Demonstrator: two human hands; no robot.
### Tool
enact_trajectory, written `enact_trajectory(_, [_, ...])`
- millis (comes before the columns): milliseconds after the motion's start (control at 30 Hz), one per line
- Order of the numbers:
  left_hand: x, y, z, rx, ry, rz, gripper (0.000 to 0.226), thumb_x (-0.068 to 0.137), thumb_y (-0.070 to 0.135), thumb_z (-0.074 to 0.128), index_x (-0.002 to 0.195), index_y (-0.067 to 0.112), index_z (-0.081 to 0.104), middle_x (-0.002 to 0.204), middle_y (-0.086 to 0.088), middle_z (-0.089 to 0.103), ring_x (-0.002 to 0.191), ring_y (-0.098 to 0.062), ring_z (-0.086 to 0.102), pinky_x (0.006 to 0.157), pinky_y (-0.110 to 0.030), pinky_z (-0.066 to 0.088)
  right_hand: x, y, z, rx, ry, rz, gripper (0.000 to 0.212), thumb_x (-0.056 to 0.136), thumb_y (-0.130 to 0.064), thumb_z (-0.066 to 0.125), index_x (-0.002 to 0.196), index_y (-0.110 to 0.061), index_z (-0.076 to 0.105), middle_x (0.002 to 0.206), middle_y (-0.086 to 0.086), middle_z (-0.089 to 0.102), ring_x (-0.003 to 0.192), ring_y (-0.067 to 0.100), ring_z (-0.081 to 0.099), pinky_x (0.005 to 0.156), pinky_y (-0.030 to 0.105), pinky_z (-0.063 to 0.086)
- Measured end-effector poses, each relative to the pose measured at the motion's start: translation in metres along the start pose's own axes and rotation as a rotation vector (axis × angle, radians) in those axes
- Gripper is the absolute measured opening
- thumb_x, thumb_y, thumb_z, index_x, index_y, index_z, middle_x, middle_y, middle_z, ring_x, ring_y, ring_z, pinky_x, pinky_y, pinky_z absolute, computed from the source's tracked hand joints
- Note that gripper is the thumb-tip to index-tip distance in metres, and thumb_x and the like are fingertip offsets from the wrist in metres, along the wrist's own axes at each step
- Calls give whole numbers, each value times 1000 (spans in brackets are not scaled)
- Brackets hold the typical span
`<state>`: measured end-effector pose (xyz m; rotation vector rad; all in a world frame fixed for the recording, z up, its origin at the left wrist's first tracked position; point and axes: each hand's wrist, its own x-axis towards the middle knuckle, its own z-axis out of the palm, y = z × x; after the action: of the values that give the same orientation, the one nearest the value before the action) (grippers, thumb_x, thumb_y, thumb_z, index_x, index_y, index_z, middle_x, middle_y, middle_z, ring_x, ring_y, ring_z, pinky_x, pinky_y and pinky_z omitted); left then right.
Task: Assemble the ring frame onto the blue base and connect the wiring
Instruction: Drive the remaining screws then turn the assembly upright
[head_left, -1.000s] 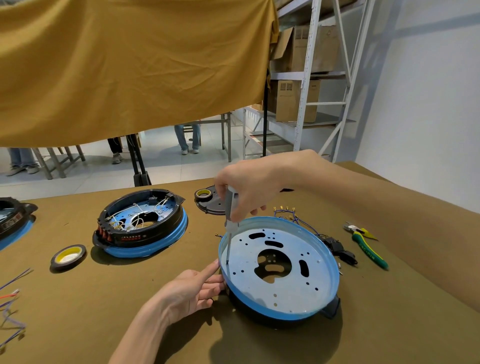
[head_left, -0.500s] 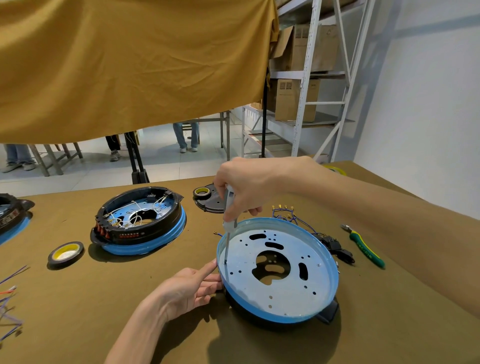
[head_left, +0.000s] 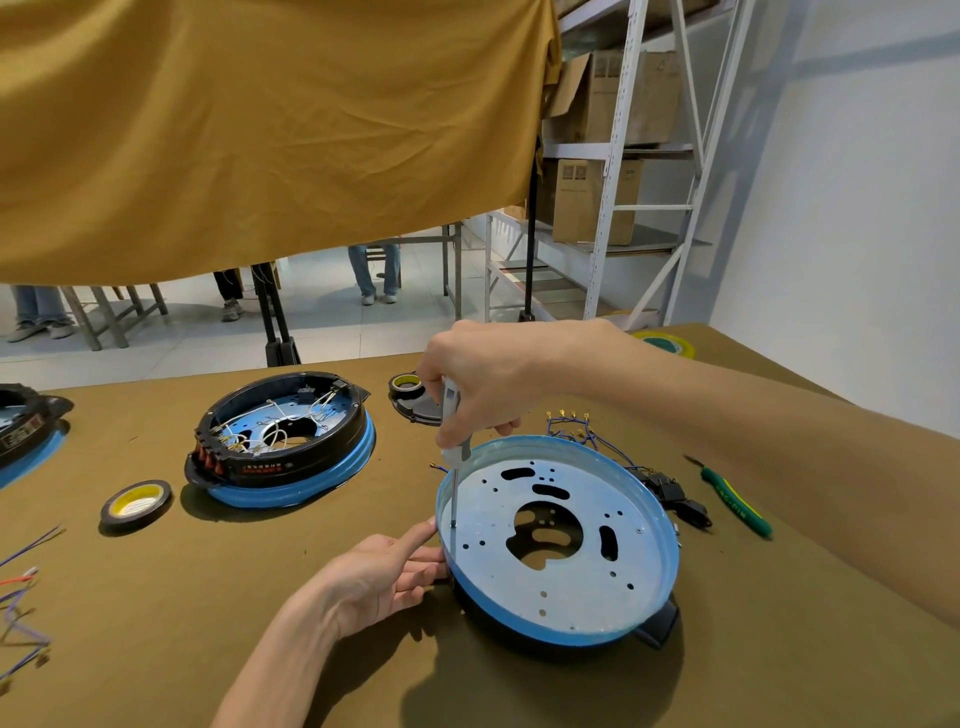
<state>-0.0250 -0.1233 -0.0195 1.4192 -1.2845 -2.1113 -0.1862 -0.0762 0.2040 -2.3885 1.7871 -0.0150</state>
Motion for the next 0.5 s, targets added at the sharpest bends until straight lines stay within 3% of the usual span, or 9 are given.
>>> enact_trajectory(100, [0, 0, 0, 4, -1, 2, 63, 76, 52, 72, 106, -3, 77, 91, -14, 78, 58, -11, 67, 53, -21, 55, -1, 0, 0, -4, 0, 3, 28, 87, -29, 79, 85, -8, 61, 64, 9, 72, 43, 15, 67, 39, 18, 45])
enact_trajectory(500, [-3, 1, 1, -12, 0, -10, 59, 81, 50, 72, 104, -4, 76, 85, -13, 76, 58, -12, 68, 50, -21, 54, -4, 0, 0, -12, -16, 15, 29, 89, -30, 77, 87, -6, 60, 67, 11, 74, 46, 18, 68, 41, 20, 47])
